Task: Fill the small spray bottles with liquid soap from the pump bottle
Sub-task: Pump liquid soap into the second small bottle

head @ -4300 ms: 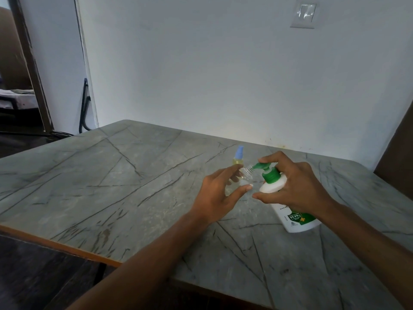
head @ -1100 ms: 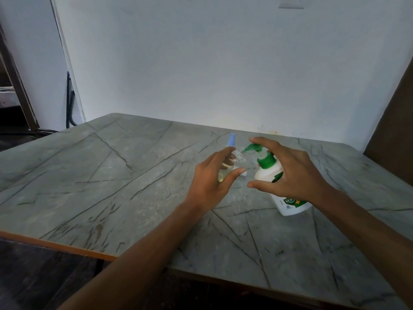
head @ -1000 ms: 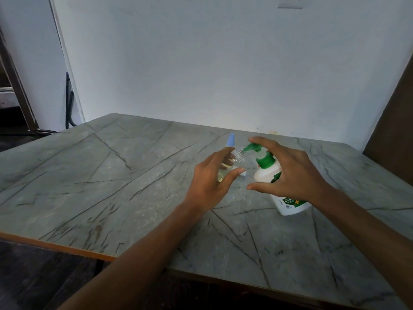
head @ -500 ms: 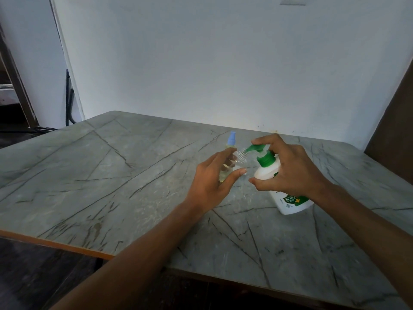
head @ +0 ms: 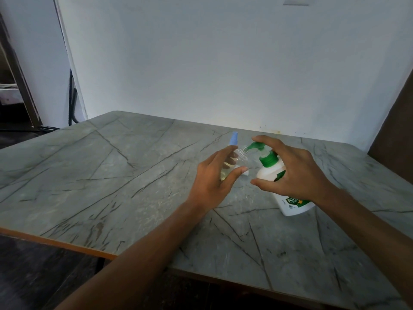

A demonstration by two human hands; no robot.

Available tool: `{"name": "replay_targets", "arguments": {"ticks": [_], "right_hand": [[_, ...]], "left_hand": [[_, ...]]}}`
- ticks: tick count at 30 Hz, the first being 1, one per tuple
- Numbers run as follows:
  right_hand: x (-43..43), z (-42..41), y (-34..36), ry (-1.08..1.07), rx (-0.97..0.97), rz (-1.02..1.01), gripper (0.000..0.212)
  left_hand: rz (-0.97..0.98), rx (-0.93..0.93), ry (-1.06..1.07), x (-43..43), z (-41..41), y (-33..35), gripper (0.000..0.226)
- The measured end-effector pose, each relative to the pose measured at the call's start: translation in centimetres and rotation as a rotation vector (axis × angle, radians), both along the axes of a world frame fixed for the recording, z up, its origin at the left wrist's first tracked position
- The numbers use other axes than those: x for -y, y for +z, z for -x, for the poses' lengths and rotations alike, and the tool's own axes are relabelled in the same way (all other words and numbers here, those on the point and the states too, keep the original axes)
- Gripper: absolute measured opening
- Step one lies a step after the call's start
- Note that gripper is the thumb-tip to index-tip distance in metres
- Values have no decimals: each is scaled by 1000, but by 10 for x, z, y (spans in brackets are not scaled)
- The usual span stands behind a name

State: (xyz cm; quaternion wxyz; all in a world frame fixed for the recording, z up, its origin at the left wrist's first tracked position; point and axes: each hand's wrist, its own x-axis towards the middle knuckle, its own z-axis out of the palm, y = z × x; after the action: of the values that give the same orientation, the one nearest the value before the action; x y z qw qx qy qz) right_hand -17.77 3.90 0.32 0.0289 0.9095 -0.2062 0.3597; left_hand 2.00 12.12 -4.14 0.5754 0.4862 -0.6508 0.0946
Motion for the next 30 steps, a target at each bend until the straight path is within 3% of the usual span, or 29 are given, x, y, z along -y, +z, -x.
{"name": "replay_targets", "arguments": {"ticks": [7, 13, 30], "right_hand": [[-1, 0, 0, -10, -13, -16, 101], [-4, -2, 3, 33, 32, -93, 85], [-6, -5, 4, 60, 85, -137, 72]], "left_hand": [[-4, -18, -17, 0, 0, 1, 51], [-9, -25, -30, 0, 0, 0, 50], [-33, 40, -21, -2, 3, -3, 51]]}}
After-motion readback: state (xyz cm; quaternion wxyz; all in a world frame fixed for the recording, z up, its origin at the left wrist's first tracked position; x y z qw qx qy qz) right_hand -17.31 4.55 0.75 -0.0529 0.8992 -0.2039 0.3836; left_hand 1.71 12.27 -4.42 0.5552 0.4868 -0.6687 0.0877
